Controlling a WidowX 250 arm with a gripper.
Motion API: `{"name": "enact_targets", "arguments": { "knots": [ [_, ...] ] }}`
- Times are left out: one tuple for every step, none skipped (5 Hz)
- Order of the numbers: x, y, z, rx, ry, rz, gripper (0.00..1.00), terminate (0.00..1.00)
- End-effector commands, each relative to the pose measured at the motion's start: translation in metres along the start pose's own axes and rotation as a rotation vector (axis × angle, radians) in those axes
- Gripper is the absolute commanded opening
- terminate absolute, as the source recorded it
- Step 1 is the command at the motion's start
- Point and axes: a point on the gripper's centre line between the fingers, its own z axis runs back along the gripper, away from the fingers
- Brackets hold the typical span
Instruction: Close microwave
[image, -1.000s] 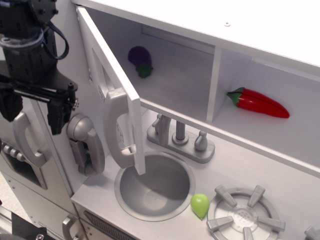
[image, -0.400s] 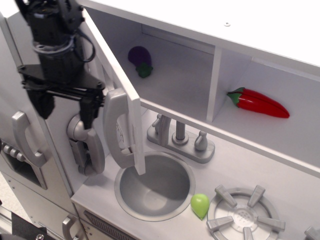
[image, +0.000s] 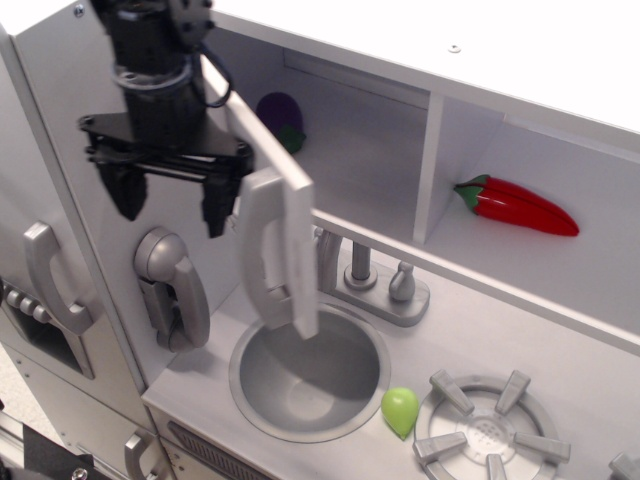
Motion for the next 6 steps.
{"name": "enact_targets", "arguments": {
  "knots": [
    [0.024,-0.017,0.007,-0.008,-0.058,0.023,1.0,0.0],
    [0.035,-0.024,0.006,-0.018,-0.061,0.05,1.0,0.0],
    [0.042,-0.03,0.008,-0.037,-0.094,0.061,1.0,0.0],
    [0.051,-0.034,0.01,-0.057,-0.113,0.087,1.0,0.0],
    [0.055,-0.036,0.011,-0.055,-0.171,0.103,1.0,0.0],
    [0.06,-0.04,0.009,-0.059,-0.177,0.111,1.0,0.0]
  ]
}}
